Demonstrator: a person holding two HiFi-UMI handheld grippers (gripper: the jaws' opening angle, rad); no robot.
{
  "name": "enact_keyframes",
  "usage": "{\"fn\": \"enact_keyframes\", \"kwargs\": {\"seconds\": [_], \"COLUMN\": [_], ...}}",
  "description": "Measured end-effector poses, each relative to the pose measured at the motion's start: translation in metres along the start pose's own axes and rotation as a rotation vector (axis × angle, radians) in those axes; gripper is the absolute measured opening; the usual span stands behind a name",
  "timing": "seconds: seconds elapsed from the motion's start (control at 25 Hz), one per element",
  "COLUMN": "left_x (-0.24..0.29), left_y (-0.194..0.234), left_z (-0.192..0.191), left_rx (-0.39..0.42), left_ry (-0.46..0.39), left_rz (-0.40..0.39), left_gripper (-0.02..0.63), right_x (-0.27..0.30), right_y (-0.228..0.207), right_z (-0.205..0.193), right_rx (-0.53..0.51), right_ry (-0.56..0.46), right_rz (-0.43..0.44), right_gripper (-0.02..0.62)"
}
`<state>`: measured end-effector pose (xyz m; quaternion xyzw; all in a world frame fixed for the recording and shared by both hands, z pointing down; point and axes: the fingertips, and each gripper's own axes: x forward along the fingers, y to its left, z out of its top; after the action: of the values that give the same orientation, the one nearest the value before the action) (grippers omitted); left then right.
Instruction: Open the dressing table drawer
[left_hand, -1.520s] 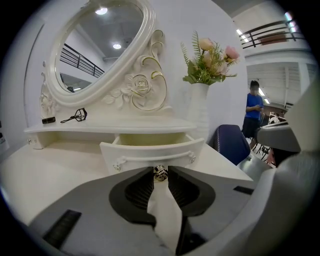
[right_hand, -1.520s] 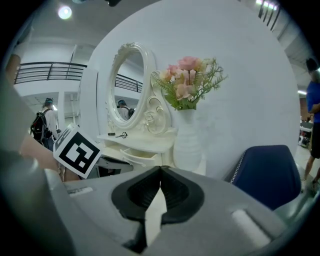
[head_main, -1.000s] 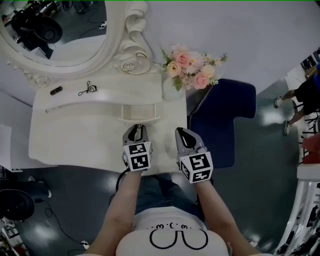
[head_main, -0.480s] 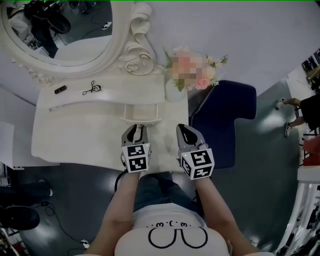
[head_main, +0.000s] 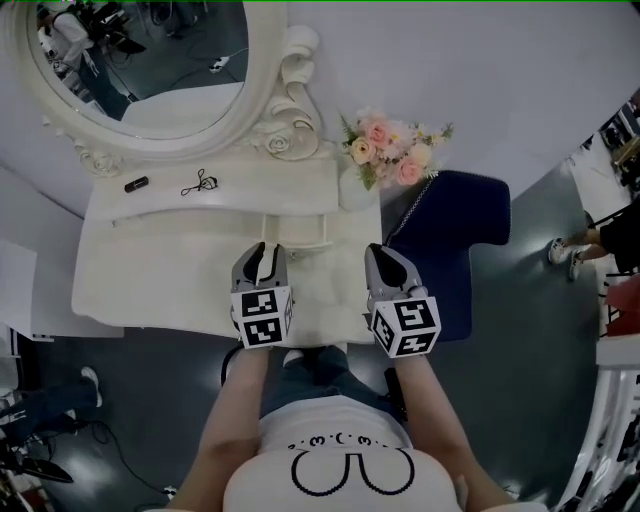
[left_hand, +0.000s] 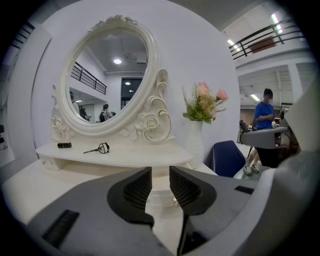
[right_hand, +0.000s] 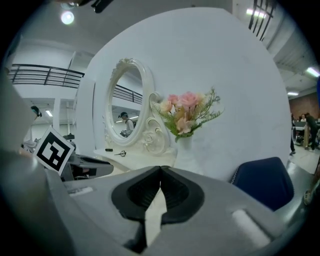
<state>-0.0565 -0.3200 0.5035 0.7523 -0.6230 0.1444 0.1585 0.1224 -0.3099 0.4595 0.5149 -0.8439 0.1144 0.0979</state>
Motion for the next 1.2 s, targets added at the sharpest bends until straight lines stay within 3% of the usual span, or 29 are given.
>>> {"fn": "enact_keyframes", "kwargs": {"seconds": [0.28,0.36,0.84,1.2], "left_x": [-0.038,-0.048,-0.087,-0.098], "left_y": [0.020,0.025,0.040,0.043], "left_z": [0.062,0.078,0.158,0.176], "left_rx": [0.036,0.050,0.102,0.135], "left_ry": [-0.180,-0.225,-0.434,-0.490], "left_rz": [-0.048,-0.061,-0.106,-0.133], "left_gripper": [0.098,-0.003,-0.002,-0.002], "right_x": [-0.015,-0.019,-0.036,-0.044], "right_y": [0.012,0.015,0.035,0.044], "right_z": [0.038,0.049,0.115,0.142], "right_rx": [-0.082,-0.113,-0.241,-0.267], "right_ry": [-0.076,-0.100,-0.244,-0.308], "right_rz": [-0.034,-0.042,-0.079,-0.102], "right_gripper": [-0.002,-0.002,-0.002,-0.002]}}
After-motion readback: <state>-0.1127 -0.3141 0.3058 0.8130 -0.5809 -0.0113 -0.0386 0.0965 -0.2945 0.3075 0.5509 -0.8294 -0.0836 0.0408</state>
